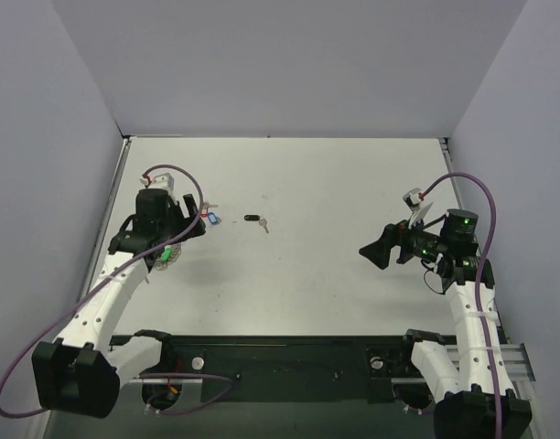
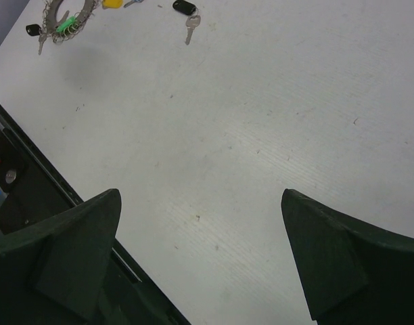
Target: Put the keys on the keyring
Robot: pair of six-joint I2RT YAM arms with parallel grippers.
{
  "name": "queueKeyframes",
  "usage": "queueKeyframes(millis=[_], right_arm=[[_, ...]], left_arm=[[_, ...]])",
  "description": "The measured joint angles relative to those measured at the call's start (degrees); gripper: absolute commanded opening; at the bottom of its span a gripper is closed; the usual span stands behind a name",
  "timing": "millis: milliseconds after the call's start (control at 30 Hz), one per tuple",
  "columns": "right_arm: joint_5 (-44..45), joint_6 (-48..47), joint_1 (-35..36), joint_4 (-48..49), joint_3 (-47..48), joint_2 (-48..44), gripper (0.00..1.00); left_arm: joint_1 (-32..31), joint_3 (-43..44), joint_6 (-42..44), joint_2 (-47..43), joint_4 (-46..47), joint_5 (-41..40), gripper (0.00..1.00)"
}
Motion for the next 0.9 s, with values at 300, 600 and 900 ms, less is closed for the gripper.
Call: queueKeyframes(millis=[300, 600, 900], right_arm=[[-1.07, -3.28, 0.0, -1.44, 0.0, 0.11, 1.0], [-1.01, -3.21, 0.0, -1.62, 0.0, 0.46, 1.0], [-1.01, -3.23, 0.02, -1.64, 0.0, 0.7, 1.0]], left_arm=[[-0.02, 2.14, 5.97, 15.65, -3.69, -10.93, 0.84], [6.14, 8.98, 7.04, 28.28, -2.34, -9.92, 0.58], [10.23, 15.1, 4.85, 36.79, -1.51, -8.46, 0.5]])
